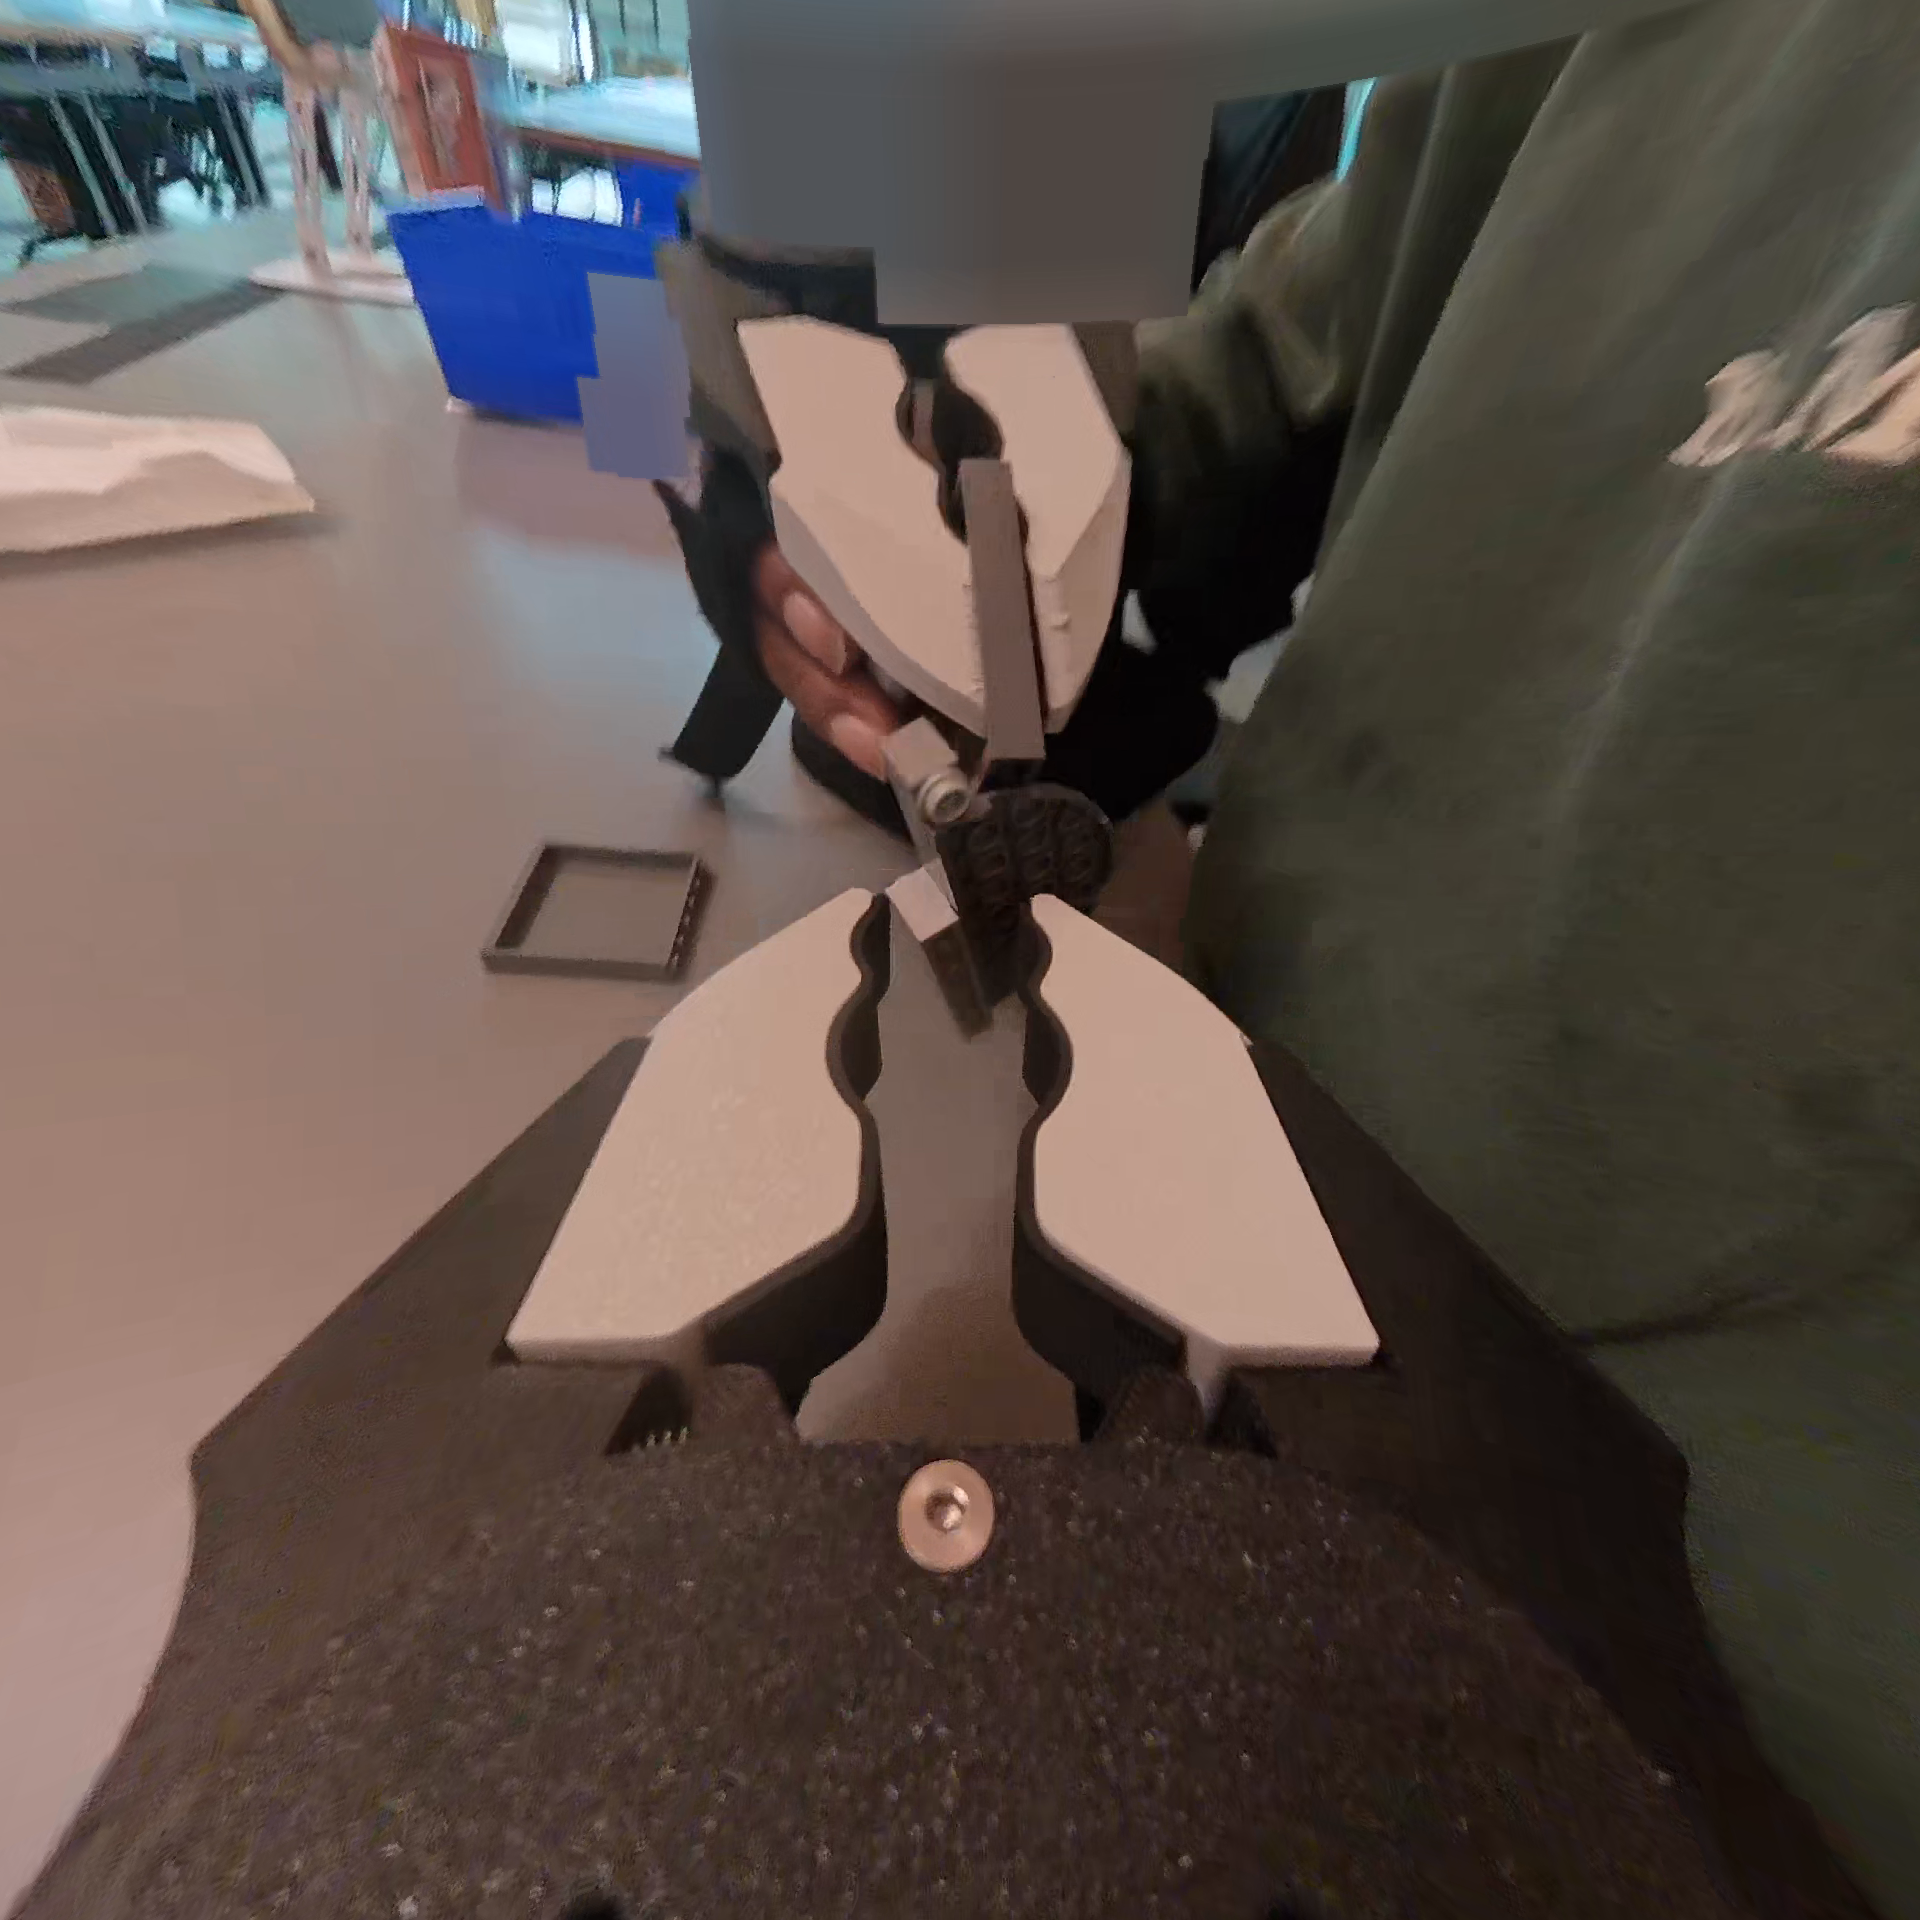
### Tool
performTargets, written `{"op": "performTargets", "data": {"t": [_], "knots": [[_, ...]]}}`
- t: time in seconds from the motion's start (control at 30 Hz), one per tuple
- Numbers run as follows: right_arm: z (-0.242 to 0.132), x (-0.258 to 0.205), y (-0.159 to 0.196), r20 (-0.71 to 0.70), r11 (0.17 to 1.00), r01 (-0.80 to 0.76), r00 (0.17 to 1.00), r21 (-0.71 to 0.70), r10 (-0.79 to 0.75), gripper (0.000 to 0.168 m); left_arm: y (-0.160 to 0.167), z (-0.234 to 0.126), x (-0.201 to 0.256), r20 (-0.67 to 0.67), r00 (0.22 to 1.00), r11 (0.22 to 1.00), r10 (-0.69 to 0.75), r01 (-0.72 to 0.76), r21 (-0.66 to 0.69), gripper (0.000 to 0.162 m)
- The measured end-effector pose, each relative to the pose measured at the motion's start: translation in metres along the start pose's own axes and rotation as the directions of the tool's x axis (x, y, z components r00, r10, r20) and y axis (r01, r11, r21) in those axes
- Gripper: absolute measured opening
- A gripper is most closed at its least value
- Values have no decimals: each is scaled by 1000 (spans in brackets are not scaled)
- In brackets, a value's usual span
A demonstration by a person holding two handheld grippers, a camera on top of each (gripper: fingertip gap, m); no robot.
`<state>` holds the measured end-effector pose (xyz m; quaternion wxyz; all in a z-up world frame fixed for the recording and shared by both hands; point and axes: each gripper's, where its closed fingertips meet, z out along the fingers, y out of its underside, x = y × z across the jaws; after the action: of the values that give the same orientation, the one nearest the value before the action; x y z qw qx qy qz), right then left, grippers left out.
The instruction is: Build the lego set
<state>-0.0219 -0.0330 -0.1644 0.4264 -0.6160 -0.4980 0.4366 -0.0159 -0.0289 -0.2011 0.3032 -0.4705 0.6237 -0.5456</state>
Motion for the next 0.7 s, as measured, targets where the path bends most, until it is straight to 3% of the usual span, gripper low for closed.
{"op": "performTargets", "data": {"t": [0.23, 0.43, 0.7], "knots": [[11, 3, 38, -53, 985, 9, 998, -172, -19, 3, 38, -2, -7, 30, 998, 957, 63, -52, -287, 32], [3, -3, 52, -19, 966, 3, 1000, -260, -8, 3, 50, -23, -7, 67, 997, 932, 37, -10, -363, 34], [-15, 21, 65, -127, 927, -112, 989, -357, 70, 3, 59, -26, 3, 147, 986, 897, -80, 135, -420, 30]]}}
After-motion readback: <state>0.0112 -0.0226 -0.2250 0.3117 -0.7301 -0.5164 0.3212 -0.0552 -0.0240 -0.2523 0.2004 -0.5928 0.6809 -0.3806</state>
